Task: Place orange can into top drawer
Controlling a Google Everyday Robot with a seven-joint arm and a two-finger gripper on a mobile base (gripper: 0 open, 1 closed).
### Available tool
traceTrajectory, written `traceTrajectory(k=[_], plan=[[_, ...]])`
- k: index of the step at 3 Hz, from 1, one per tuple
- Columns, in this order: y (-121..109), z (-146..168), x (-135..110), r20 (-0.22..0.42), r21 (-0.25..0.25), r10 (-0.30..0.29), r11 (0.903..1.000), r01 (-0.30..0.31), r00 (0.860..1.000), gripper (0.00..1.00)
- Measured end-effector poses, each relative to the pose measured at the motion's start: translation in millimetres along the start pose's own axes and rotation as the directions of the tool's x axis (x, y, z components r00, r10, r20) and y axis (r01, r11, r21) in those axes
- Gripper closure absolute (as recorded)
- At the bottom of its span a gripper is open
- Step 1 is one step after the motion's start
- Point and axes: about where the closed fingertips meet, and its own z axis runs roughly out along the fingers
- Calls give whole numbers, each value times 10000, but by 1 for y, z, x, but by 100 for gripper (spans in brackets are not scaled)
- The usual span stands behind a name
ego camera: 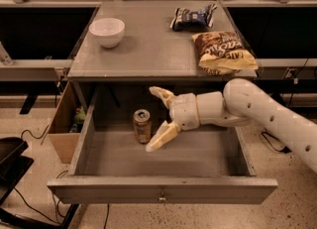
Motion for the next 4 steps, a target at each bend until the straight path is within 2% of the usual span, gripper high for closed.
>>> traceTrajectory(k=[1,2,3,4], plan=[[15,-48,-38,-747,-735,-80,9973,25,9972,0],[29,-120,-71,-2278,-1310,-264,9914,-38,9734,0],[31,-162,-76,-3547,-1043,-232,9944,-149,9347,0],[33,-192,-74,-5305,-173,28,9997,-142,8477,0]])
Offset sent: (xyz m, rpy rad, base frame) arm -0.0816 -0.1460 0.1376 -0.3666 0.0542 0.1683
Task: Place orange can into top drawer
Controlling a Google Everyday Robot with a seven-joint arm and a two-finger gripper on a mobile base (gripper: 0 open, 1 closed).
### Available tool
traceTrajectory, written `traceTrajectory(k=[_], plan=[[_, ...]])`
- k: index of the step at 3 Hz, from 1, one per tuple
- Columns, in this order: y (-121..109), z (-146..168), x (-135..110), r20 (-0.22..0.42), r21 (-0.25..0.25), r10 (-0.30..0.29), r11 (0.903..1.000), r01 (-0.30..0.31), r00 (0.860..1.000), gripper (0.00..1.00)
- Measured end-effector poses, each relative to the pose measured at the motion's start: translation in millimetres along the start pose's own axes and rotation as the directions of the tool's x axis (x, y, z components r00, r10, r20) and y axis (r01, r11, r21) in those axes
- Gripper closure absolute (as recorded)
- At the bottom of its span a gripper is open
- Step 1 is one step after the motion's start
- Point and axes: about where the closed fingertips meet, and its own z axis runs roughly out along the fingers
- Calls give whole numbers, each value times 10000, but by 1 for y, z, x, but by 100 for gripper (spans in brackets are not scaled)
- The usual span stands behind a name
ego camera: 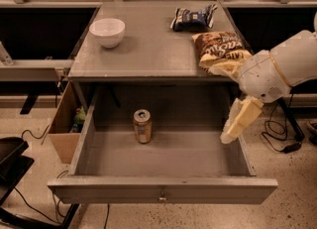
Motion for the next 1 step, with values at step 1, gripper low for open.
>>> traceTrajectory(k=[1], plan=[[1,-22,15,-2204,1504,465,9885,-132,9743,0]])
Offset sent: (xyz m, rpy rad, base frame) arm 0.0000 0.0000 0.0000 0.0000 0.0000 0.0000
